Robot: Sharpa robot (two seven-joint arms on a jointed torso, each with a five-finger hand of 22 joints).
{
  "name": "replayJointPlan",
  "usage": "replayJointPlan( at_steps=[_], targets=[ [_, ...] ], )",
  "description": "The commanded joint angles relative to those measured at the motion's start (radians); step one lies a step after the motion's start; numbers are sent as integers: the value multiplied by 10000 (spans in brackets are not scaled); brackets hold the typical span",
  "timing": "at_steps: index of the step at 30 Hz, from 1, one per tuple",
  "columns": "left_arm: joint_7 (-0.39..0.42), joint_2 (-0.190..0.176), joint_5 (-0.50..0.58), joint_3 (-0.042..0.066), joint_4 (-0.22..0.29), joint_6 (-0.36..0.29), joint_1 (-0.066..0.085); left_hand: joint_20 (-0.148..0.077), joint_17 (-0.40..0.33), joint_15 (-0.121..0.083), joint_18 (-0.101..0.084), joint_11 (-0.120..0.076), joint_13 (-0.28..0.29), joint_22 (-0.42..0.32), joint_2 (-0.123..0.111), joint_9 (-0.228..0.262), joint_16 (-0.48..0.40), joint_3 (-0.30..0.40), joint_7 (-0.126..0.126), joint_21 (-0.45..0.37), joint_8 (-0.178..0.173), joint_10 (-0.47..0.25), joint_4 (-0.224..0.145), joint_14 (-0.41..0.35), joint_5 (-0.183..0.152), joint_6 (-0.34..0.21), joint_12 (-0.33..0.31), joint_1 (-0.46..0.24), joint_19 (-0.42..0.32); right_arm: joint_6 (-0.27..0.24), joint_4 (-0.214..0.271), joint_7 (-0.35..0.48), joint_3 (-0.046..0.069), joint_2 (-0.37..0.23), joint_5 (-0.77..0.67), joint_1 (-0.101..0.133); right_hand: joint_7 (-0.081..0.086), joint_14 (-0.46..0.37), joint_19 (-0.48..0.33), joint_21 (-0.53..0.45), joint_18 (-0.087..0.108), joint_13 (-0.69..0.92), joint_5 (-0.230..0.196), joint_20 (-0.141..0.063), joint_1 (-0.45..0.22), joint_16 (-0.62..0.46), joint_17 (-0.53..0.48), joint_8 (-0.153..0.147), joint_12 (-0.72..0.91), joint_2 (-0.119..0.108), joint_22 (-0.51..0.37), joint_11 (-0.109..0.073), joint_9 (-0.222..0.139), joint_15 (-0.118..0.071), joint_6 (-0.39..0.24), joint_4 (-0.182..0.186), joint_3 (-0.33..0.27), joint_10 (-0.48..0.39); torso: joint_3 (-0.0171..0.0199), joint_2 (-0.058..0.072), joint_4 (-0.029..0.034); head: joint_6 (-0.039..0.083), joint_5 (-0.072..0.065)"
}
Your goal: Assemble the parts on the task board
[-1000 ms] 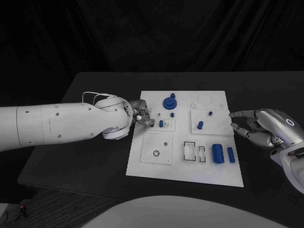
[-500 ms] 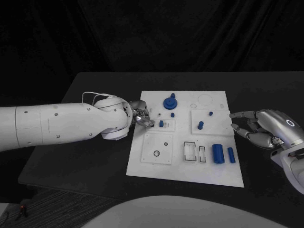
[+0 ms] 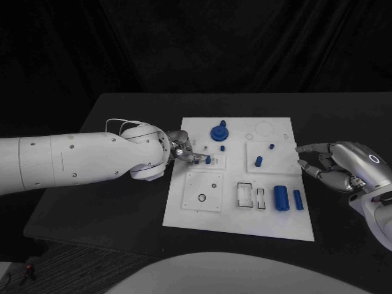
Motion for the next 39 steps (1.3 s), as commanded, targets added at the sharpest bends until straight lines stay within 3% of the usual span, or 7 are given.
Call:
replayJointPlan(
  at_steps=[1,9,15,20,27,34,39],
  targets=[
    [77,15,283,-54,-74,249,-63,95,2151,68,59,77,2235,1641,237,-216,-35,-546,88,-55,-312,592,24,775,-18,-76,-73,-367,2,-38,5,-132,5,-4,-29,-28,-6,759,237,13,-90,2635,65,42,86,-34,1035,-5,54,-15,2038,80,6,56,69,-4,46,1041,-1,12,-2,-2,7],
    [128,4,301,-54,-101,158,-66,87,2159,48,64,41,2231,1641,705,-245,-28,-1236,34,-56,-141,585,18,777,642,127,-74,-486,-7,-29,-7,-116,5,11,-29,-39,6,757,228,-7,-86,2635,68,48,76,-39,1023,0,54,-27,2031,92,8,64,104,-9,80,1041,-1,12,-1,-2,15],
    [303,-15,383,-54,-121,-94,-67,40,2170,-4,65,-29,2231,1641,1190,57,-19,-1705,-53,-51,327,585,23,782,1222,194,-69,-384,-12,-21,-19,-119,5,15,-29,-45,5,756,235,11,-90,2635,69,49,78,-40,1021,1,54,-22,2037,94,9,65,113,-12,94,1041,0,10,5,-2,11],
    [590,-69,426,-54,-131,-542,-67,22,2201,-25,58,-52,2240,1651,1341,257,0,-1928,-85,-15,577,595,15,799,1520,135,-54,-242,3,-35,-18,-113,5,3,-29,-48,5,756,235,11,-90,2635,69,49,78,-40,1021,1,54,-22,2037,94,9,65,113,-12,94,1041,-2,8,2,-2,-3],
    [1424,-294,406,-50,-51,-1717,-38,-14,2316,-76,29,-107,2303,1690,1301,587,65,-2372,-153,134,1020,673,12,865,1330,118,35,25,84,-80,-13,-102,5,-23,-29,-50,5,755,230,-1,-87,2635,70,50,82,-44,1014,1,54,-20,2033,95,8,65,117,-15,103,1041,0,9,4,-2,-22],
    [2313,-410,423,-46,-144,-2633,243,-66,2362,-119,22,-166,2323,1701,1457,1014,91,-2925,-216,193,1520,704,20,893,793,71,67,27,116,-97,-36,-109,5,-2,-29,-50,7,756,231,3,-88,2635,71,51,87,-39,1020,0,54,-19,2034,96,8,66,119,-20,113,1041,-2,8,1,-2,-19],
    [2334,-392,513,-44,-301,-2375,463,-86,2355,-142,21,-190,2318,1700,1535,1145,88,-3107,-246,198,1672,702,1,889,1179,-29,62,492,114,-99,-51,-112,5,13,-29,-50,9,755,227,-6,-86,2635,71,51,87,-44,1013,0,54,-19,2031,97,8,66,120,-22,116,1041,-4,0,3,-2,-34]
  ],
)
